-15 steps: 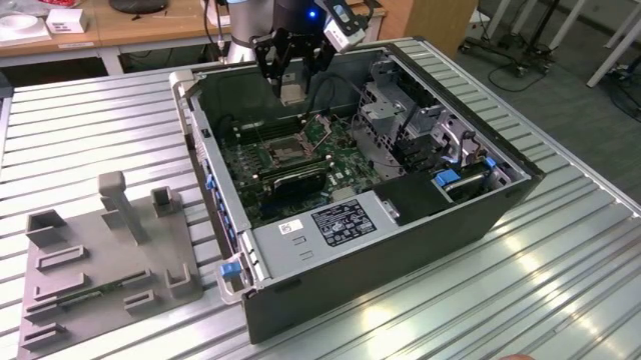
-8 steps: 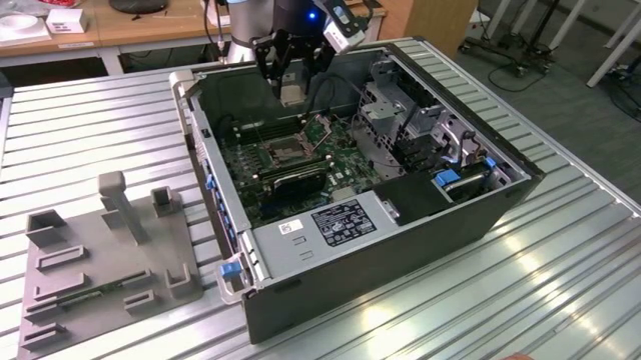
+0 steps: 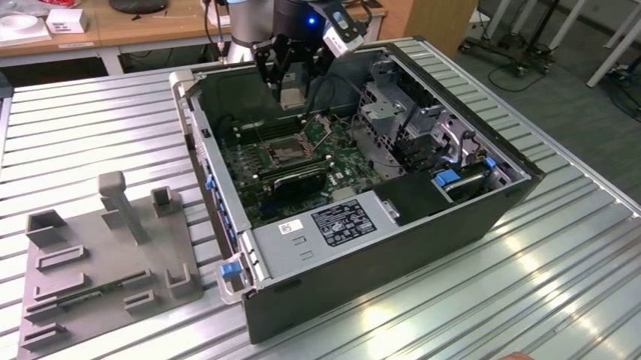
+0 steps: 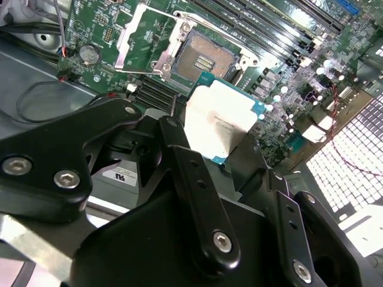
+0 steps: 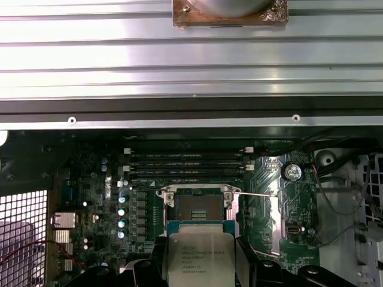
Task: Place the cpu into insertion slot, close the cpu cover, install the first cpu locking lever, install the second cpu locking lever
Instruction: 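Place the cpu into insertion slot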
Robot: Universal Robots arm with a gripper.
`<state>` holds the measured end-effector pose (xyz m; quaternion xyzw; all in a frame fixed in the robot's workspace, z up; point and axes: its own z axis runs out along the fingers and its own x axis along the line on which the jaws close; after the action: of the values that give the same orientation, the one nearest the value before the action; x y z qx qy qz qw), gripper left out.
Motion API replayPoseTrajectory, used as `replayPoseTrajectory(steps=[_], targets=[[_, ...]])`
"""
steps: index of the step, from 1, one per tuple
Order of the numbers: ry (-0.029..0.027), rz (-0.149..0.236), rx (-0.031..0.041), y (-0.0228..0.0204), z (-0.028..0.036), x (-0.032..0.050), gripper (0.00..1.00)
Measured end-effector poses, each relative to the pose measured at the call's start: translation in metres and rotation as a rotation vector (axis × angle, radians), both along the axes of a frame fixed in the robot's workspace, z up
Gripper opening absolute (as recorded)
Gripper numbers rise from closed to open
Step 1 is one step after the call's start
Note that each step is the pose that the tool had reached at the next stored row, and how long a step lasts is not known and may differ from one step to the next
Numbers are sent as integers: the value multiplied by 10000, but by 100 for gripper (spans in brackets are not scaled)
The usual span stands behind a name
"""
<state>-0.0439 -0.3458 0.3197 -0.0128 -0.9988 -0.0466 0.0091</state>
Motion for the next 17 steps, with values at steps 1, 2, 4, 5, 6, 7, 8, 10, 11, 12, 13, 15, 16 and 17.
replayPoseTrajectory(steps=[1, 2, 4, 5, 6, 7, 8, 10, 11, 12, 13, 15, 16, 17], targets=[[-1, 0, 3, 0, -2, 0, 54], [-1, 0, 3, 0, -2, 0, 54], [-2, 0, 3, 0, -3, 0, 54], [-2, 0, 5, 0, -5, 0, 54], [-4, 0, 8, 0, -9, 0, 54], [-3, 0, 12, 0, -14, 0, 54], [-2, 0, 12, 0, -20, 0, 54], [-2, 0, 14, 0, -33, 0, 54], [-2, 0, 15, 0, -38, 0, 54], [-1, 0, 15, 0, -44, 0, 54], [-2, 0, 16, 0, -49, 0, 54], [-2, 0, 16, 0, -60, 0, 54], [-1, 0, 17, 0, -65, 0, 54], [-2, 0, 17, 0, -69, 0, 54]])
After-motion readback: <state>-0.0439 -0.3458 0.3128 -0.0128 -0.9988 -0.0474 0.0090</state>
